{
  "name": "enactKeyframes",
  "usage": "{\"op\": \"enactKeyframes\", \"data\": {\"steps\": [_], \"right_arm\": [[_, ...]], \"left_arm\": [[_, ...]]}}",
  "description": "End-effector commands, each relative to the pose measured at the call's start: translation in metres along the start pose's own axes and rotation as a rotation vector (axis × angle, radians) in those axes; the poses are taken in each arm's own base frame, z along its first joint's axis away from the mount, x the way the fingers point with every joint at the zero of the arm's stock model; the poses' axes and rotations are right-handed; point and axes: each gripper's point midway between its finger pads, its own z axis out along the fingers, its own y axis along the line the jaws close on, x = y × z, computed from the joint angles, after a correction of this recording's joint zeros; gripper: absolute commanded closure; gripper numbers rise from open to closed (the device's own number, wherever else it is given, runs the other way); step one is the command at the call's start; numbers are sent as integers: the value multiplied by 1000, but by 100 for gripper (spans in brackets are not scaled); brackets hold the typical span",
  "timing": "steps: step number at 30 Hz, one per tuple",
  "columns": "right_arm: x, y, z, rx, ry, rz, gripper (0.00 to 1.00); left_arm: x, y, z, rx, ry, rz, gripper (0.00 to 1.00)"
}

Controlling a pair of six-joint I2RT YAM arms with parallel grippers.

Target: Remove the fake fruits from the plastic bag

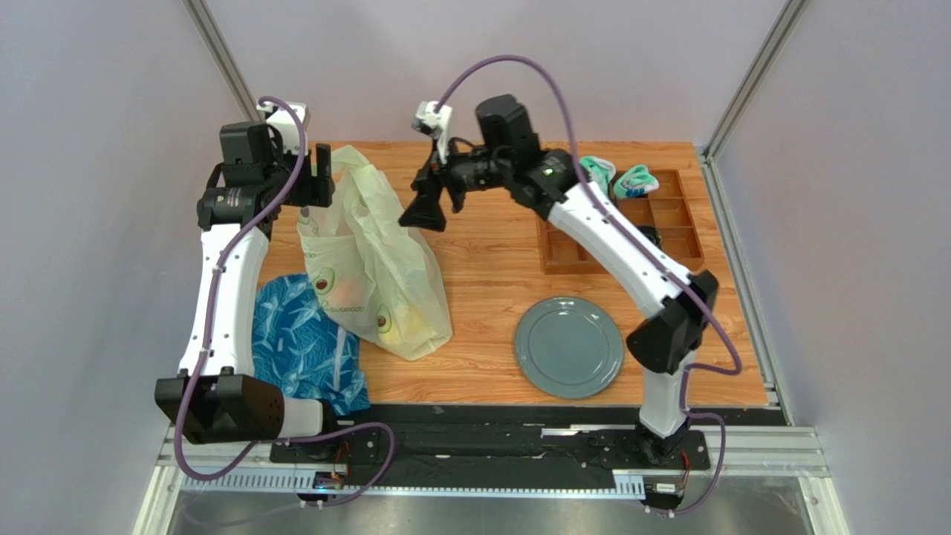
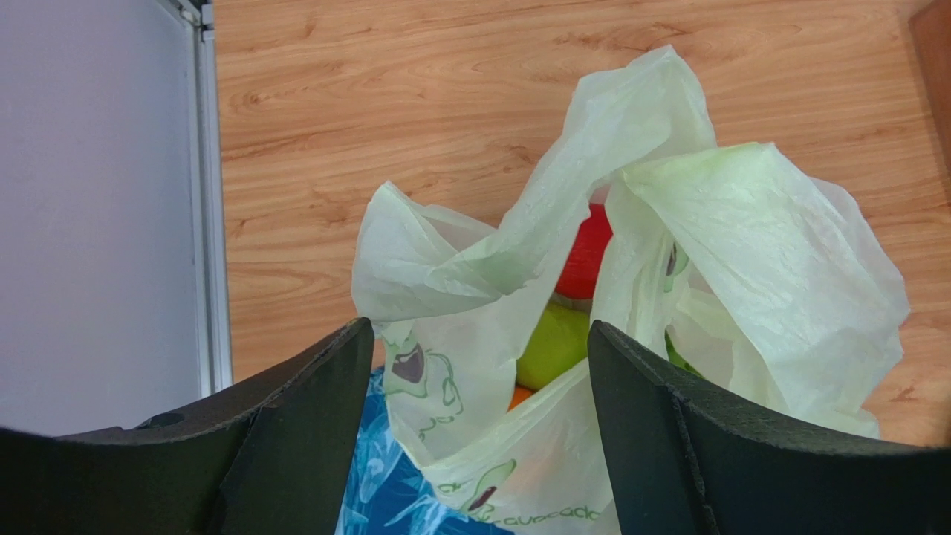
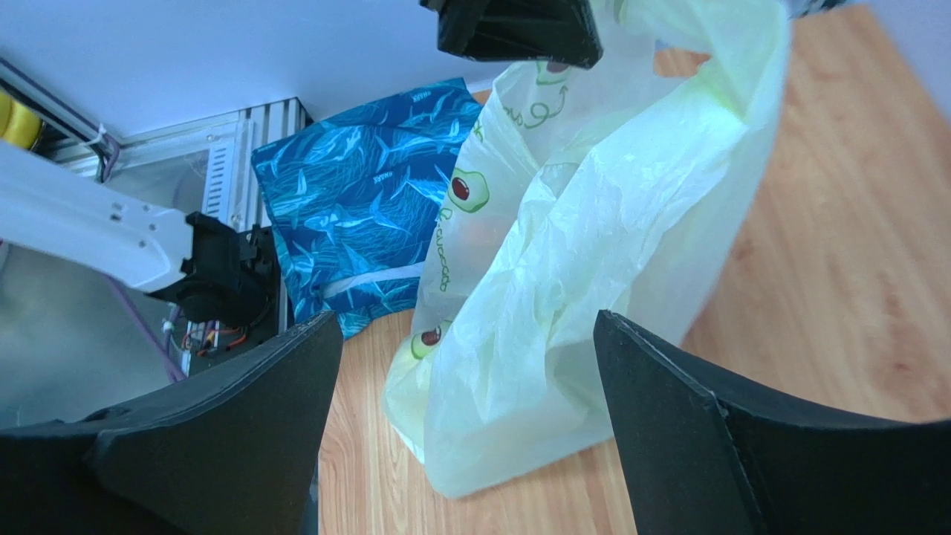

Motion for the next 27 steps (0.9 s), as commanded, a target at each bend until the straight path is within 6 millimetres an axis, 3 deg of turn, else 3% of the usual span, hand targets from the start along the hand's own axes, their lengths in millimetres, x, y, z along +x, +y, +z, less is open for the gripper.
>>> {"op": "enactKeyframes", "data": {"steps": [1,2,4,6,9,15,16,21,22,27], "right_arm": [[13,-30,54,79,-23,79,11],[4,-33,59,85,-49,60,11],[15,-39,81,92,-37,63,10],[7,-35,94,89,-66,32,10],[9,-56,107,208,-99,60,10],[-3,-88,103,372,-149,62,14],[-3,-92,102,398,-152,64,14],[2,-108,101,449,-149,41,19],[6,-110,103,451,-142,38,24],[32,-106,113,386,-74,63,29]], "left_arm": [[-24,8,2,-31,-88,-7,21],[-27,11,3,-46,-100,-10,21],[-29,13,9,-53,-104,-14,21],[-32,12,13,-46,-107,-7,21],[-25,12,23,-31,-76,10,25],[-17,7,36,6,-42,9,51],[-18,6,36,13,-43,7,63],[-19,2,33,32,-39,7,90],[-18,2,31,33,-38,5,99],[-22,-1,24,49,-44,5,100]]}}
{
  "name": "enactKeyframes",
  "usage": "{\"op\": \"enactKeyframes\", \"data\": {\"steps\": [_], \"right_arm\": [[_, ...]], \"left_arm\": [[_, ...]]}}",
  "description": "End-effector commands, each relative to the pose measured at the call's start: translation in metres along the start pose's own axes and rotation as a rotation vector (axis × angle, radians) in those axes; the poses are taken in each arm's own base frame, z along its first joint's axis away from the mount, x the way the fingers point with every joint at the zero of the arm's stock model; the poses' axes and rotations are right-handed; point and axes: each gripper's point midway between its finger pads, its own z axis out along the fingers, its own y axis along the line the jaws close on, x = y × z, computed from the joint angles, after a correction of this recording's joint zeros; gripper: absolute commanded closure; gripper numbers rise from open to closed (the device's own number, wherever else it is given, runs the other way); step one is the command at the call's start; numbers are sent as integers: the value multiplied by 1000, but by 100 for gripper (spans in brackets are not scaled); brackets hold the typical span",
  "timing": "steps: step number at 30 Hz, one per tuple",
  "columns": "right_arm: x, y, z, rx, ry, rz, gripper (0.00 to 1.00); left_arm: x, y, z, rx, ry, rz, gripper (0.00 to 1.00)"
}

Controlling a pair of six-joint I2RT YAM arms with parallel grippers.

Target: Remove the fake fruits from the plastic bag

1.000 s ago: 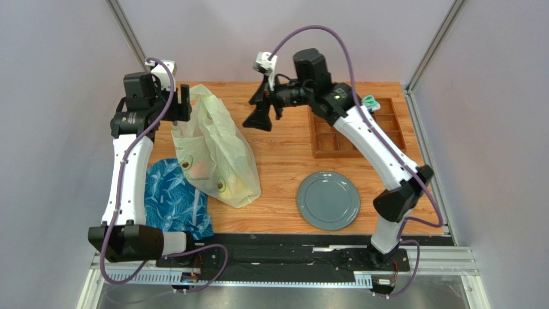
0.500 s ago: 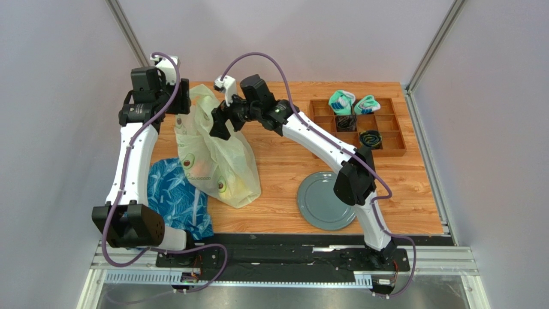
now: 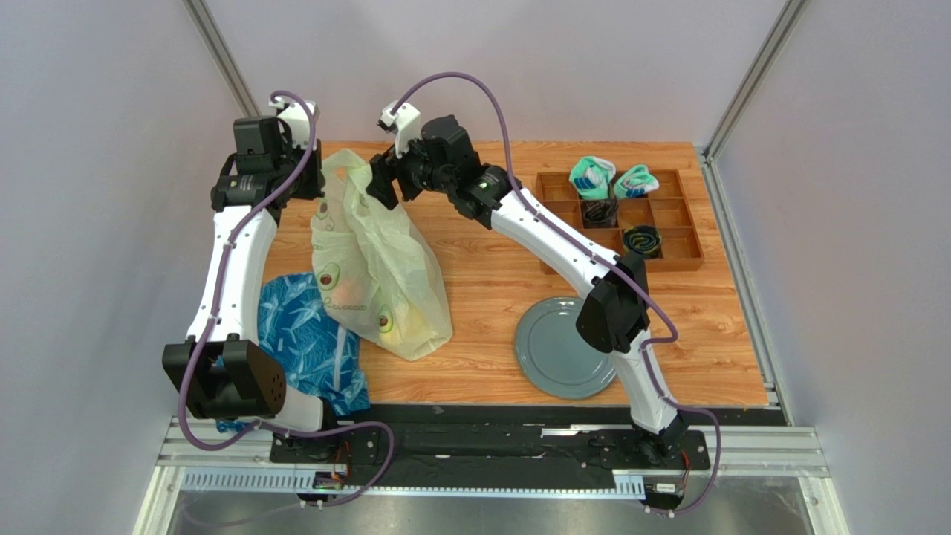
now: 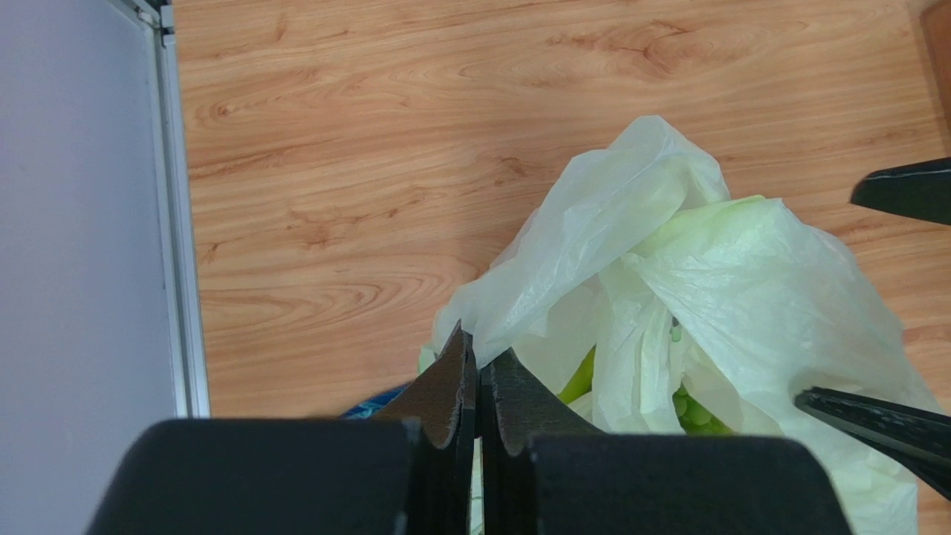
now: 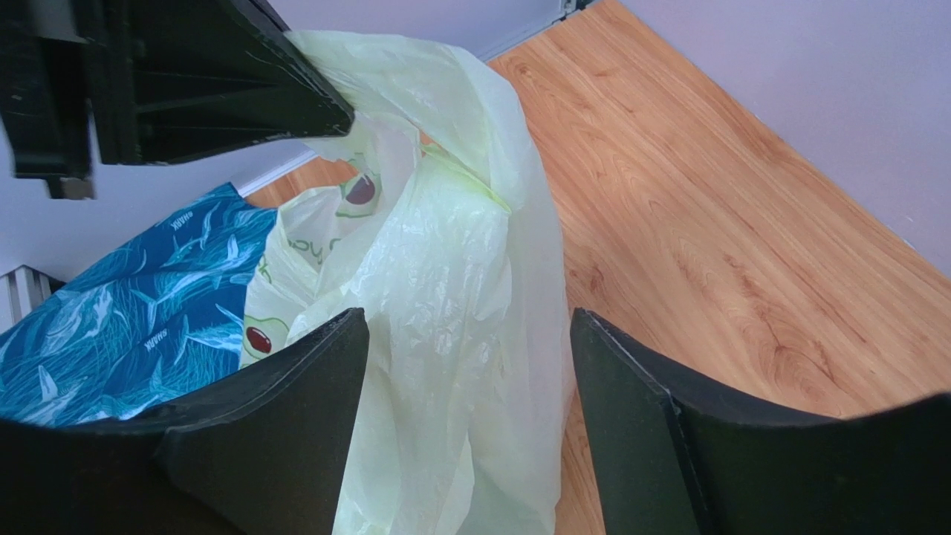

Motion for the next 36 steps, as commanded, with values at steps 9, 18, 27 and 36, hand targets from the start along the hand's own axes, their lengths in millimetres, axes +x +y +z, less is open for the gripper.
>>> {"op": "enactKeyframes", "data": {"steps": [9,18,27,36], "right_arm": [[-2,20,-11,-139,24,44,65],[-37,-95,-39,70,-65,-41,100],[-177,-192,-103,362,-473,-374,100],[-64,-165,-129,198,-160,-476,100]], "left_arm": [[-31,-14,-24,71,-81,-27,100],[-89,-74,1,350,-145,-24,100],[-256,-61,-89,281,-669,-21,100],[-198,-88,-133,379,-604,17,100]]}}
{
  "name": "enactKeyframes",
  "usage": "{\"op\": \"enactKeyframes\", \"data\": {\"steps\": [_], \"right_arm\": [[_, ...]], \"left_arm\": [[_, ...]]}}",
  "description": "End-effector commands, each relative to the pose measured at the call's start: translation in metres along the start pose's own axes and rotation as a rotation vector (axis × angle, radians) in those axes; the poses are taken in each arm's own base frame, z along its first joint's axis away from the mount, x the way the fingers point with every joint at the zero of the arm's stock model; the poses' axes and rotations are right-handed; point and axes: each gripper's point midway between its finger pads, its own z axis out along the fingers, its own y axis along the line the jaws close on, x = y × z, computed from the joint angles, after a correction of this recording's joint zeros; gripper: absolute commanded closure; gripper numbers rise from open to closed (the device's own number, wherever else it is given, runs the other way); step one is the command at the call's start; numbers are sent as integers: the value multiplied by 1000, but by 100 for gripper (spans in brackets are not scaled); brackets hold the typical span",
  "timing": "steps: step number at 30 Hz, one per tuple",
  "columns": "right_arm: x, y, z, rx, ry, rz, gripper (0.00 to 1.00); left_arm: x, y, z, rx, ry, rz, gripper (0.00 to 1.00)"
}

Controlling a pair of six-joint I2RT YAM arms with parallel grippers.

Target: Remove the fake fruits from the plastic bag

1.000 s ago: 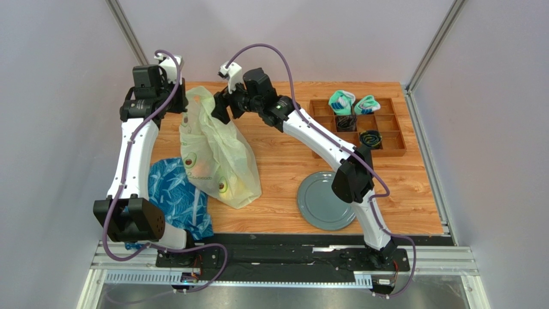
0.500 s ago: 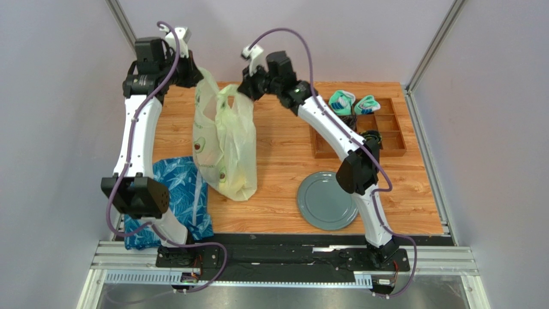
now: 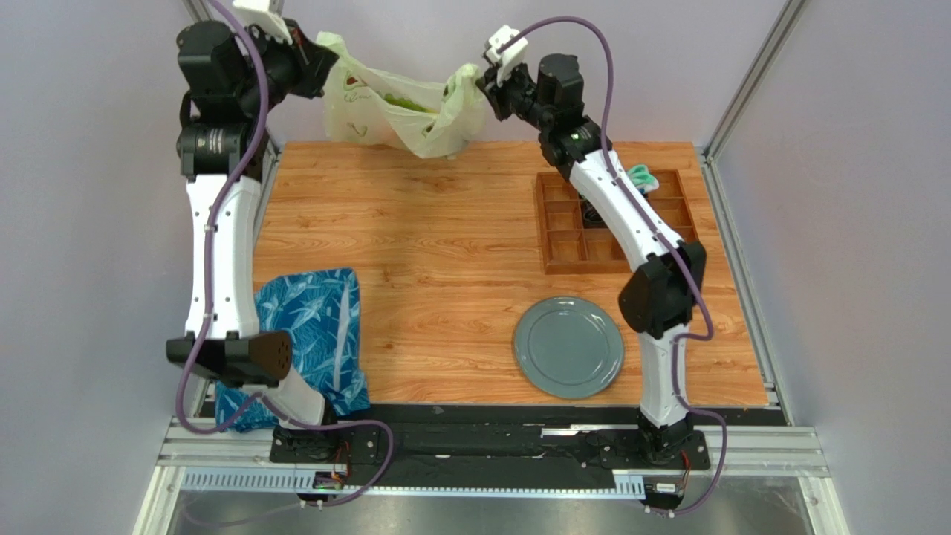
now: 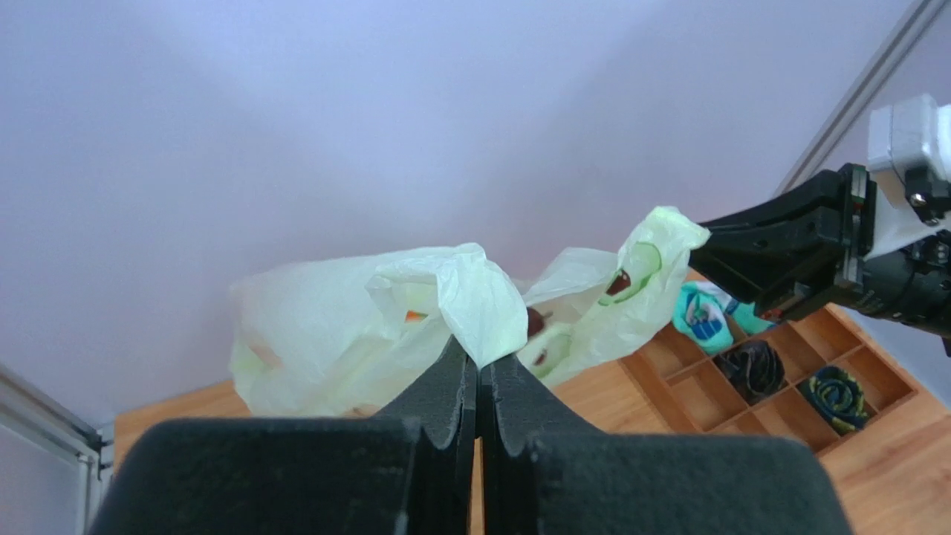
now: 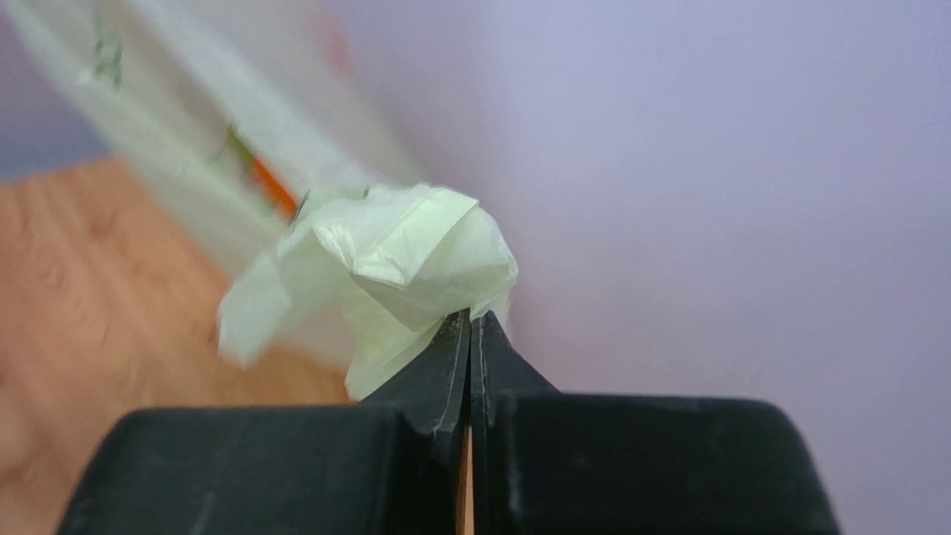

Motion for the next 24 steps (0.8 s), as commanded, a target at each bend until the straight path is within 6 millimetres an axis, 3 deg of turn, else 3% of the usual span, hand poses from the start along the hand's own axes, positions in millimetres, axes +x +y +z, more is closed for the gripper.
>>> {"op": "enactKeyframes", "data": {"steps": [1,2,3,4,5,6,7,8,9,10,11,12,13,14,15,17,19,21,24], "right_arm": [[33,49,-61,-187,101,-139,100],[23,56,-88,-206,97,-179,100],[82,81,-110,-277,216,-164,100],[99,86,-128,-298,247,-235,100],[99,83,-147,-267,267,-275,100],[115,83,-160,-259,308,-292,100],[156,93,-182,-281,395,-292,98],[162,89,-192,-259,425,-295,75],[181,92,-208,-278,498,-270,63],[181,91,-212,-280,522,-255,52],[175,90,-214,-272,537,-232,39],[173,94,-223,-288,577,-186,34],[142,89,-214,-278,528,-172,32],[126,98,-214,-318,500,-98,29],[117,111,-219,-366,516,-47,29],[76,128,-215,-423,441,41,29],[58,160,-214,-501,400,65,31],[61,199,-212,-587,389,64,37],[85,233,-208,-664,430,81,53]], "left_arm": [[53,-31,-45,81,88,-53,100],[74,-35,-53,84,128,-81,100],[114,-43,-69,99,210,-132,100],[135,-49,-79,110,253,-162,100],[146,-58,-96,120,266,-166,100],[196,-58,-107,104,380,-234,100],[215,-62,-116,99,419,-262,100],[230,-73,-128,115,455,-286,100],[261,-78,-137,113,527,-340,100],[272,-81,-143,110,554,-365,100],[275,-86,-151,114,556,-379,100],[282,-89,-156,113,567,-399,100],[279,-91,-158,117,555,-396,100],[272,-93,-162,120,534,-384,100],[265,-94,-163,126,520,-369,100],[261,-94,-162,130,527,-366,100],[255,-93,-158,128,518,-366,100],[252,-92,-152,132,504,-377,100],[253,-92,-148,131,500,-409,100]]}}
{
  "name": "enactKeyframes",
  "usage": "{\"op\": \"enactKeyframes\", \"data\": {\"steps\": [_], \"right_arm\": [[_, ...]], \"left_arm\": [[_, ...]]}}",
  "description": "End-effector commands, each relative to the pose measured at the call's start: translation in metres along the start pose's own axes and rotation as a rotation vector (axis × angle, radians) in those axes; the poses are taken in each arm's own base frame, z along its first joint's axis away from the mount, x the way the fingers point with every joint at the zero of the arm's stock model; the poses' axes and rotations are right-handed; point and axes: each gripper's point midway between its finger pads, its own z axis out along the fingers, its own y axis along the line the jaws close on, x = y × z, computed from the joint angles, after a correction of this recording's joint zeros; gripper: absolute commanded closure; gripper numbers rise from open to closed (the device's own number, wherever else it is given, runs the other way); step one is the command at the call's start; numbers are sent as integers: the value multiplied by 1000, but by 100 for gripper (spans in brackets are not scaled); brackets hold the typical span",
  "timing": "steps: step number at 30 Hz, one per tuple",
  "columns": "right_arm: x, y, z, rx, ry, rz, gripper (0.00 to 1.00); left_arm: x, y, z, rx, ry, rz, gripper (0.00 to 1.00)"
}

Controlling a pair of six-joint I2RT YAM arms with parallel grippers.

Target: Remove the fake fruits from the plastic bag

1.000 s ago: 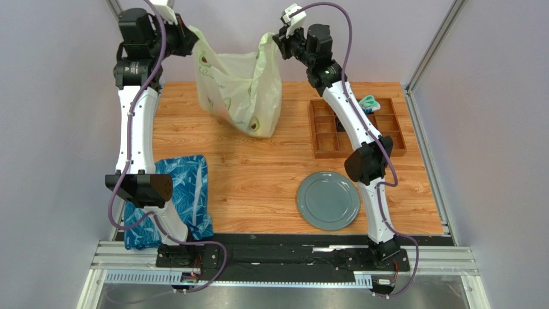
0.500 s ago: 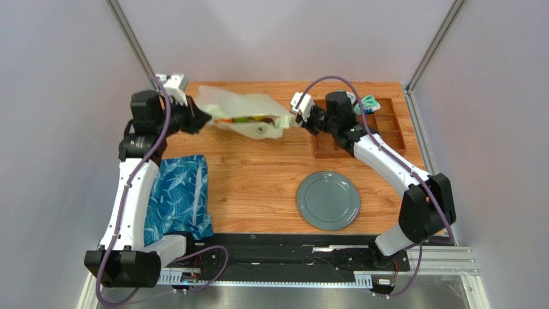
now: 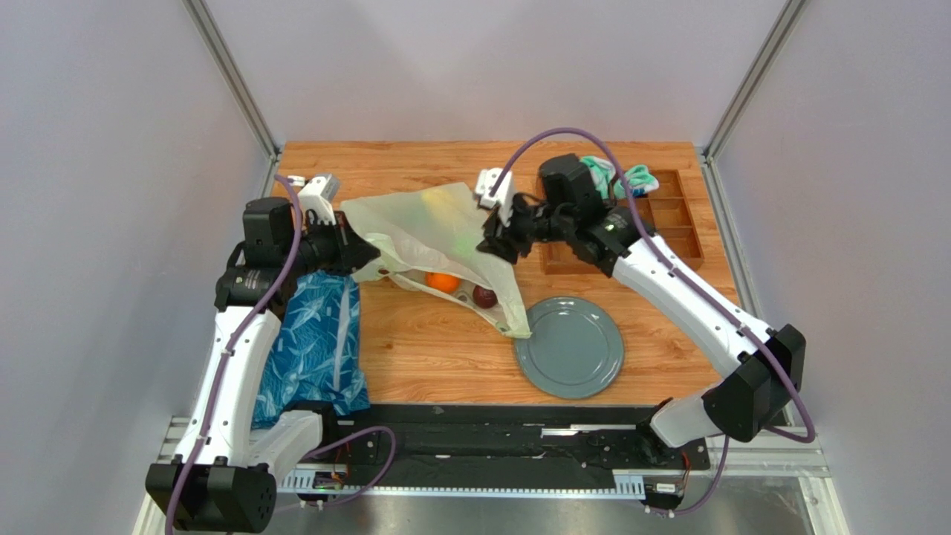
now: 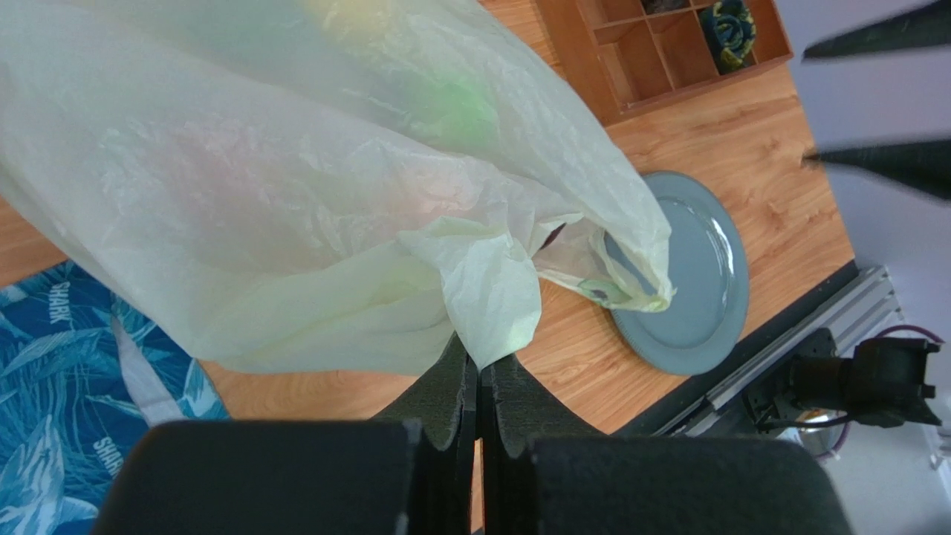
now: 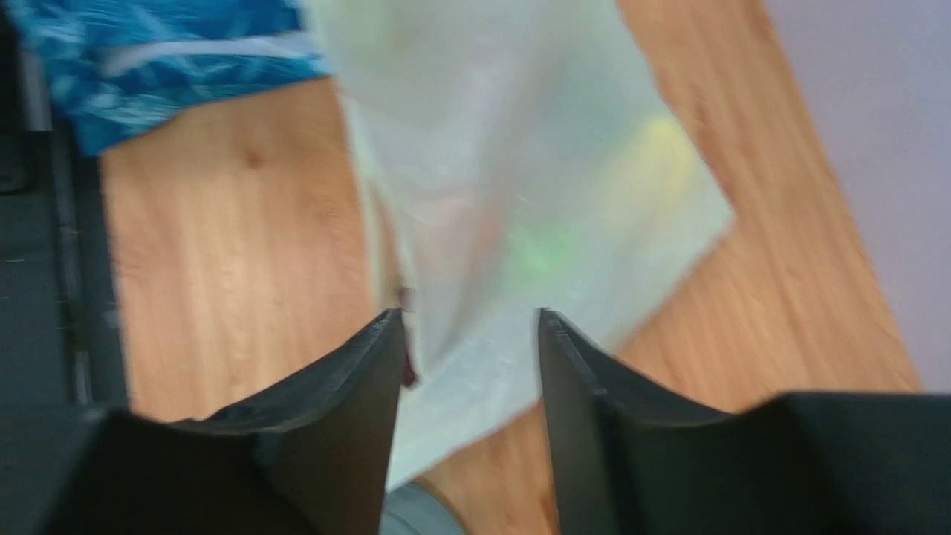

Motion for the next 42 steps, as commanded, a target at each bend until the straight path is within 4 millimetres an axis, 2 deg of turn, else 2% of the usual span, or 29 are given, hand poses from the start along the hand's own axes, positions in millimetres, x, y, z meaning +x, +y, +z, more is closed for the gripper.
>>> {"op": "enactKeyframes", "data": {"steps": [1,2,4,5,9,11,12,16,18,21,22,24,27,29,32,37,39,42], "right_arm": [[30,55,43,-195,67,113,58],[34,56,48,-214,76,122,67],[42,59,57,-254,95,101,72],[50,66,64,-304,110,111,75],[68,87,79,-401,168,101,80],[71,87,86,-394,180,124,81],[75,85,96,-379,186,131,81],[88,66,113,-267,227,158,83],[90,55,115,-219,240,168,86],[75,63,109,-261,201,182,85],[66,70,104,-303,172,185,84],[62,82,102,-345,167,185,83],[69,95,106,-386,207,193,85],[80,97,114,-391,233,210,90],[91,84,130,-313,274,256,95],[76,85,139,-336,240,293,96],[75,78,145,-294,234,297,96],[90,43,158,-110,273,281,98]], "left_arm": [[-13,-9,4,43,-33,-31,100],[-13,-9,3,44,-35,-32,100],[-8,-6,7,38,-22,-43,100],[-6,-4,8,31,-21,-50,100],[10,6,19,24,-2,-98,100],[14,7,22,28,0,-106,100],[14,8,22,27,-1,-106,100],[14,10,23,20,1,-98,100],[11,9,24,25,-2,-96,100],[5,8,26,32,-4,-106,100],[4,9,29,36,4,-116,100],[-3,4,31,60,5,-125,100],[-10,7,37,62,4,-139,100],[-15,8,40,60,-1,-142,100],[-23,7,42,63,-10,-131,100],[-31,8,48,74,2,-128,100],[-36,5,48,89,-3,-123,100],[-39,0,44,99,-4,-107,100]]}}
